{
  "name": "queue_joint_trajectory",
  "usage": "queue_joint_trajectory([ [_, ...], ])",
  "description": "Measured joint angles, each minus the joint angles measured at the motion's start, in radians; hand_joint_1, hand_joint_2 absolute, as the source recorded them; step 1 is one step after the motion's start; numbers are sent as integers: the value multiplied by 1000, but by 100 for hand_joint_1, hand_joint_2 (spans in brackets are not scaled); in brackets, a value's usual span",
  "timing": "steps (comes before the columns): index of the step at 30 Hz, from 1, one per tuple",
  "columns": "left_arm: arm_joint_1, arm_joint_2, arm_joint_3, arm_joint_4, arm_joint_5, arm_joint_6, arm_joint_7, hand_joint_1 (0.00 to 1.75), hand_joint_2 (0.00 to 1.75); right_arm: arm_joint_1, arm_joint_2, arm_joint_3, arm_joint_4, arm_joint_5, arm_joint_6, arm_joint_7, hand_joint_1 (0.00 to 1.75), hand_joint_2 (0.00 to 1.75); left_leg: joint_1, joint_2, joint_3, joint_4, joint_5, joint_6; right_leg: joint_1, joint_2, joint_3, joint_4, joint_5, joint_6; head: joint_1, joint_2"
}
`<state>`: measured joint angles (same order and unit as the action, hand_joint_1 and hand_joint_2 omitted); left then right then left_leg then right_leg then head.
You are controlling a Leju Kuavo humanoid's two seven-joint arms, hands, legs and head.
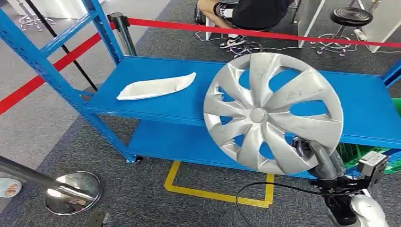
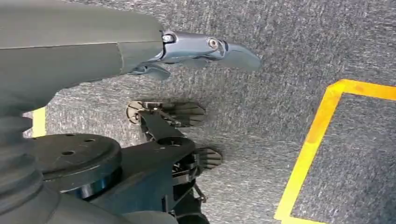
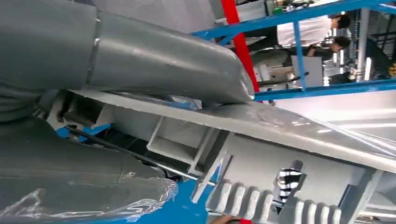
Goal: Take the parts from the cabinet and place them on the table.
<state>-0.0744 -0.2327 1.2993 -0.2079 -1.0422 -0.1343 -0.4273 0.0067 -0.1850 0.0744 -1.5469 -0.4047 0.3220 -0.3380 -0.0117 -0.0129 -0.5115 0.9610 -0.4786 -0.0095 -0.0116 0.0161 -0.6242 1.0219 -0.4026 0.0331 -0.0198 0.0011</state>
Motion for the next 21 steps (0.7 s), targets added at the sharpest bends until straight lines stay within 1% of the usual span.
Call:
queue_joint_trajectory([
  [9, 0, 0, 2, 0, 0, 3, 6, 0, 175, -2, 8, -2, -3, -17, -5, -2, 175, 0, 0, 0, 0, 0, 0, 0, 0, 0, 0, 0, 0, 0, 0, 0],
  [10, 0, 2, 3, 0, 0, 3, 10, 0, 175, -2, 10, -3, -3, -19, -5, -2, 175, 0, -5, 0, -3, 7, -3, 8, -5, 0, 1, -5, 3, 5, 0, 0],
  [11, 0, 3, 6, 0, 0, 3, 11, 0, 175, -5, 14, -3, -2, -21, -5, -2, 175, 0, -5, 0, -4, 6, -3, 15, -7, 0, 0, -6, 4, 7, -1, 0],
  [12, -1, 3, 7, 0, 1, 3, 13, 0, 175, -7, 16, -4, -2, -21, -5, -2, 175, 0, -6, 0, -5, 6, -1, 19, -8, 0, 1, -9, 6, 10, -1, 0],
  [13, -1, 3, 8, 0, 3, 3, 14, 0, 175, -6, 16, -5, -2, -23, -5, -3, 175, 0, -7, 0, -3, 3, 10, 24, -7, 1, 3, -16, 15, 16, -2, 0],
  [14, -2, 2, 8, 0, 10, 3, 15, 0, 175, -5, 16, -7, -3, -24, -5, -3, 175, 0, 3, 2, 7, -26, 26, 29, -2, 1, 3, -20, 14, 20, -1, 0],
  [15, -3, 1, 8, 0, 13, 3, 15, 0, 175, -4, 16, -8, -2, -24, -5, -4, 175, 0, 7, 4, 11, -38, 37, 25, -2, -6, -8, -10, -4, 21, 2, 0],
  [16, -3, 1, 9, 0, 15, 2, 17, 0, 175, -7, 16, -9, -2, -26, -5, -5, 175, 0, 9, 5, 9, -41, 39, 28, -1, -6, -24, 39, -44, 22, 5, 0],
  [17, -2, 1, 9, 0, 15, 1, 19, 0, 175, -6, 18, -9, -2, -27, -5, -6, 175, 0, 9, 6, 8, -41, 39, 28, -4, -7, -52, 113, -85, 25, 4, 0],
  [18, -2, 0, 10, 0, 15, 0, 20, 0, 175, -4, 18, -9, -2, -27, -5, -7, 175, 0, 9, 7, 8, -40, 39, 28, -7, -7, -81, 194, -120, 28, 4, 0],
  [19, -2, 0, 10, 0, 14, 0, 20, 0, 175, -3, 18, -9, -2, -28, -5, -7, 175, 0, 10, 7, 7, -40, 40, 27, -9, -7, -107, 259, -140, 32, 4, 0],
  [20, -2, 0, 11, 0, 15, 0, 20, 0, 175, -1, 18, -9, -2, -28, -5, -7, 175, 0, 12, 7, 7, -38, 40, 25, -12, -8, -110, 275, -134, 38, 4, 0],
  [21, -1, -1, 12, 0, 14, 0, 20, 0, 175, -2, 18, -9, -2, -28, -5, -7, 175, 0, 17, 7, 6, -34, 38, 22, -15, -9, -88, 243, -105, 45, 4, 0],
])
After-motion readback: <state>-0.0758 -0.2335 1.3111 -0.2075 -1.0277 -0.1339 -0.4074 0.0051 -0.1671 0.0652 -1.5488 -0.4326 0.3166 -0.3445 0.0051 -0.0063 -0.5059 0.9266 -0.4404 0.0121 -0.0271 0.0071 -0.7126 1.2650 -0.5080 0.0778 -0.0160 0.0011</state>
